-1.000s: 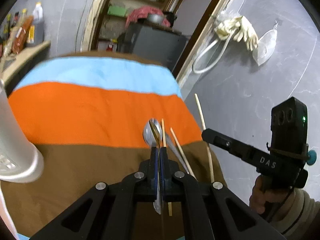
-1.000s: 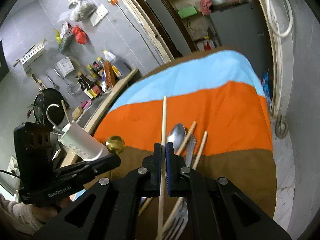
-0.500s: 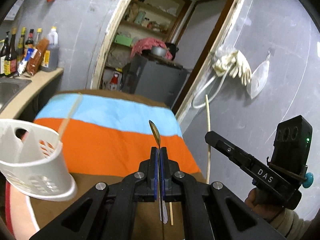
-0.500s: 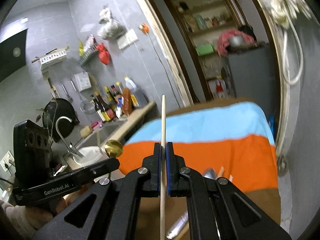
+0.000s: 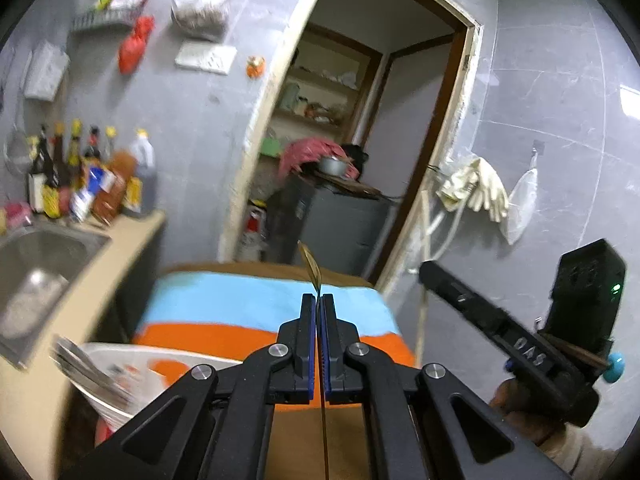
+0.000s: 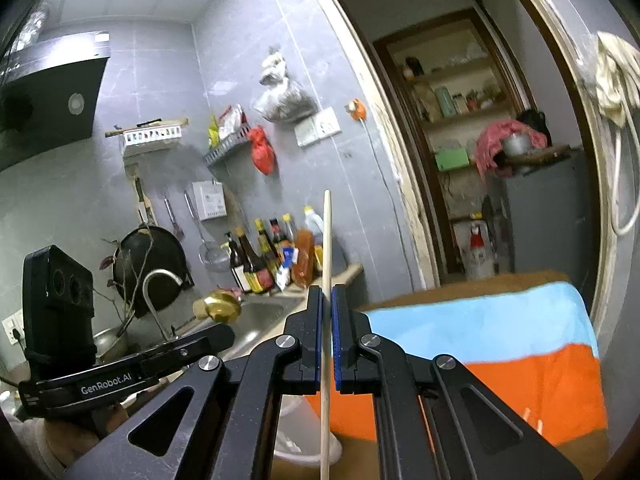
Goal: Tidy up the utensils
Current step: 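Carry the gold spoon with the left tool while the right tool carries the chopstick to the holder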
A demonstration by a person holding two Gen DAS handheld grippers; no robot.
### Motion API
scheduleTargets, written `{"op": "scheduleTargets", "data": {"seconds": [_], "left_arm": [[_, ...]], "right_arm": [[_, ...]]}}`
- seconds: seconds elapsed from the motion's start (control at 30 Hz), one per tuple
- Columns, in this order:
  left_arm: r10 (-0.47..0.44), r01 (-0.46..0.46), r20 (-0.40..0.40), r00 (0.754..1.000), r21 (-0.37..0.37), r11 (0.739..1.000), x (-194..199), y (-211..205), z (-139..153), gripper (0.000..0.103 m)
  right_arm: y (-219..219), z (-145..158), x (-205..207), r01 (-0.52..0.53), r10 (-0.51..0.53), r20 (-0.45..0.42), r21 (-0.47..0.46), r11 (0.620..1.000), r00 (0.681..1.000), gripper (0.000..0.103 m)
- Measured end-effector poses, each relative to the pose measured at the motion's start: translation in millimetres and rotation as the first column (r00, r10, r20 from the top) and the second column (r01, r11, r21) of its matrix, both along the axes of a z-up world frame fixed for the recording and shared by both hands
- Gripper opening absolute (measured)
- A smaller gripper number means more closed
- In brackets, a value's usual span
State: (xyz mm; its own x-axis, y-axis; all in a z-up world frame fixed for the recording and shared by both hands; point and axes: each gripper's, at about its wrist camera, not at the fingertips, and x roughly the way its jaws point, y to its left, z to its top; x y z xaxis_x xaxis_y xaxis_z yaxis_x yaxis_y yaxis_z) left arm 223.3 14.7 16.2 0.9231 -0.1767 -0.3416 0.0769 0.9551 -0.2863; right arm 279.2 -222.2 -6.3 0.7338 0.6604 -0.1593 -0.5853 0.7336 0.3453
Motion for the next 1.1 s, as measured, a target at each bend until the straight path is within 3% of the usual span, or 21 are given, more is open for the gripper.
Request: {"op": "scheduleTargets", "data": {"seconds": [0.13,0.27,0.5,0.77,1.1], "left_arm": [[0.067,-0.067,0.025,0.997,0.003,0.998,-5,37,5,0.002],[0.148,-0.146,0.051,0.988,-0.042,0.988,-5,81,6,0.003],[0.205,-0.198,0.063,0.977,-0.106,0.974,12,133,-15,0.002],[0.203,-0.191,0.083,0.976,-0.132,0.973,24,143,-44,0.003],[0.202,-0.199,0.101,0.974,-0.047,0.979,32,132,-64,0.003]], "right_arm": [[26,10,-3,-0.001,0.0,0.045,0.022,1.0,0.999,0.004],[53,15,-3,-0.006,0.003,0.075,0.048,0.999,0.997,0.004],[89,6,0,0.008,-0.015,0.116,0.063,0.998,0.993,0.004],[110,-19,11,-0.009,-0.006,0.131,0.11,0.994,0.991,0.004],[128,-45,22,-0.013,0.002,0.132,0.086,0.996,0.991,0.004]]}}
